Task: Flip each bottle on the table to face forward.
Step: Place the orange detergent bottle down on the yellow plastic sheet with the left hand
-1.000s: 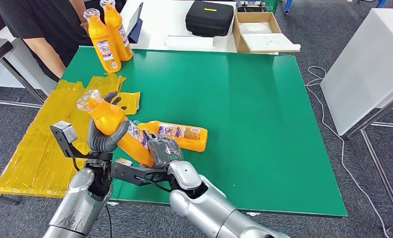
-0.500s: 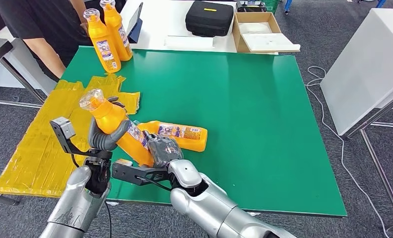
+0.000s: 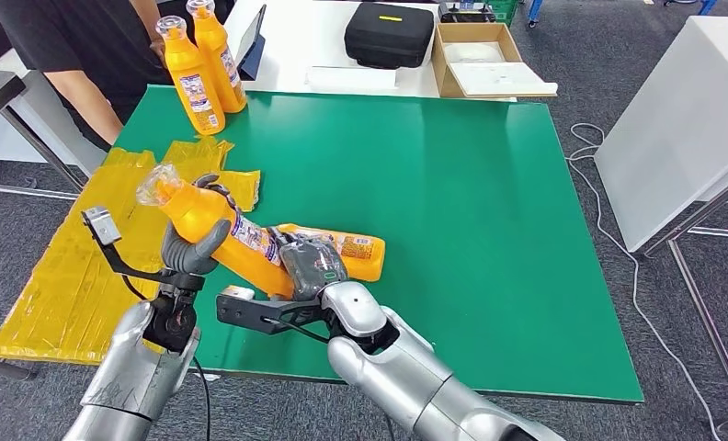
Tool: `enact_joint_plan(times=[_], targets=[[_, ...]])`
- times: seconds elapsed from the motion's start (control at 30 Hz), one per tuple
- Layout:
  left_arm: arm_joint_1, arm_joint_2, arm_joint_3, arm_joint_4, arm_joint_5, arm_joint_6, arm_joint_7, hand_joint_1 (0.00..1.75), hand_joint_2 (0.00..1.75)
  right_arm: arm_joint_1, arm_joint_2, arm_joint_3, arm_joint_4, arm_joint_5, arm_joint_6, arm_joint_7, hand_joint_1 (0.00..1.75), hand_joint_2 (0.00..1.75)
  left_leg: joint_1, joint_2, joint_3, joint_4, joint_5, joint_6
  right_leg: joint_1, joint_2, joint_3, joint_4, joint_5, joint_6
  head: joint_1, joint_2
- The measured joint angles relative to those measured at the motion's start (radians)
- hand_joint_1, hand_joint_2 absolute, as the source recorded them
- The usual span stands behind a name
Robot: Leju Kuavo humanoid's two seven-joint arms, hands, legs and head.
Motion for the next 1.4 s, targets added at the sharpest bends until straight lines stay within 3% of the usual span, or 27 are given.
enact_joint_plan(times=[0.37,0.77,0.9,1.1,1.27,1.4], targets=[[-0.031,-0.030,0.007,0.012,0.046,-0.069,0.029,1.75,1.75,0.140,-0.025,-0.209,-0.234,0.157,0.022,-0.016,0.00,0.00,0.000,-0.001,-0.001,0.000,0.000,0.000,0.000,-0.001,0.000,0.000,0.000,0.000,0.000,0.000],[-0.032,-0.019,0.018,0.059,0.092,-0.071,0.029,1.75,1.75,0.213,-0.045,-0.295,-0.445,0.203,0.025,-0.025,0.00,0.00,0.000,0.000,-0.001,0.000,0.000,0.000,0.000,0.000,0.000,0.000,0.000,0.000,0.000,0.000],[-0.079,0.018,0.070,0.119,0.007,0.033,-0.048,1.75,1.75,0.251,-0.057,-0.313,-0.526,0.224,0.025,-0.030,0.00,0.00,0.001,0.000,-0.001,0.000,0.000,0.000,0.000,0.000,0.000,0.000,0.000,0.000,0.000,0.000],[-0.243,0.094,0.200,0.256,-0.233,0.229,-0.151,1.75,1.75,0.301,-0.089,-0.324,-0.617,0.238,0.028,-0.022,0.00,0.00,0.003,0.000,-0.001,0.000,0.002,-0.003,0.002,0.000,-0.001,0.000,0.001,-0.001,0.000,0.000],[-0.321,0.101,0.283,0.228,-0.510,0.434,-0.147,1.75,1.75,0.316,-0.096,-0.325,-0.628,0.245,0.034,-0.019,0.00,0.00,0.003,0.000,-0.001,0.000,0.002,-0.003,0.002,0.000,-0.001,0.000,0.001,-0.002,0.000,0.000],[-0.348,0.090,0.319,0.164,-0.643,0.511,-0.130,1.75,1.75,0.320,-0.096,-0.325,-0.628,0.247,0.037,-0.019,0.00,0.00,0.002,0.000,-0.002,0.000,0.002,-0.003,0.002,0.000,-0.001,0.000,0.001,-0.002,0.000,0.000]])
